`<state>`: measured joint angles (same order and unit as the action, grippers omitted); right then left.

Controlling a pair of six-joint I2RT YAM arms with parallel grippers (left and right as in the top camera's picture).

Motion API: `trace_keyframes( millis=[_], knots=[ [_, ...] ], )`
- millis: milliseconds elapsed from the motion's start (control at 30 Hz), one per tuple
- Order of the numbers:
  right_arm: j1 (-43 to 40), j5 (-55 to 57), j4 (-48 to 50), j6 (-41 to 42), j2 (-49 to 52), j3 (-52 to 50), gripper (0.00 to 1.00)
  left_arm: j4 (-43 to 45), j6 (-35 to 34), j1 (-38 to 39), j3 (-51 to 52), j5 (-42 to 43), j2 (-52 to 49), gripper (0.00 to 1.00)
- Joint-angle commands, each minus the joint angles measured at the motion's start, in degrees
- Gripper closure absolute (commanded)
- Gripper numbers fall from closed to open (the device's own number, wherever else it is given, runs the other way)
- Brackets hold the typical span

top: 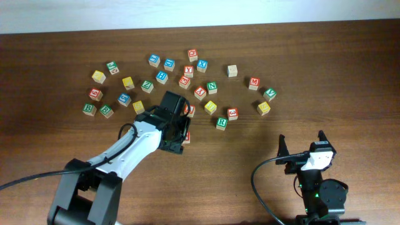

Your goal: Spell out ICRA

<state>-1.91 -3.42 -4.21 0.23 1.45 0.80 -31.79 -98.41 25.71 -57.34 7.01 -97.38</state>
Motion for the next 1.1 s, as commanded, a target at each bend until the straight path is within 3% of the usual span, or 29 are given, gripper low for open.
trace_keyframes(
  millis=[0, 233, 400, 633, 800, 867, 1067],
  knots=[
    [-0.33, 0.50, -0.04, 0.63, -0.33, -0.48, 0.02, 0.70, -1.44, 0.17, -0.57, -1.05, 0.74, 0.30],
    [-0.33, 0.48, -0.04, 0.63, -0.33, -0.48, 0.02, 0.72, -3.78, 0.17, -0.57, -0.79, -2.21, 0.30],
    [-0.33, 0.50, -0.04, 0.63, -0.33, -0.48, 0.02, 0.72, -3.76, 0.17, -0.57, -0.66, -3.06, 0.36],
    [-0.33, 0.50, -0.07, 0.63, -0.33, -0.48, 0.02, 0.66, -2.23, 0.17, -0.57, -0.66, -3.08, 0.53],
    [-0.33, 0.48, -0.04, 0.63, -0.33, -0.48, 0.02, 0.42, -2.21, 0.17, -0.57, -0.68, -3.08, 0.55],
    [-0.33, 0.48, -0.07, 0.63, -0.33, -0.48, 0.02, -0.02, -2.19, 0.17, -0.57, -0.66, -3.08, 0.61],
    [-0.33, 0.48, -0.07, 0.63, -0.33, -0.48, 0.02, -0.44, 3.67, 0.17, -0.57, -0.83, -3.08, 0.64]
  ],
)
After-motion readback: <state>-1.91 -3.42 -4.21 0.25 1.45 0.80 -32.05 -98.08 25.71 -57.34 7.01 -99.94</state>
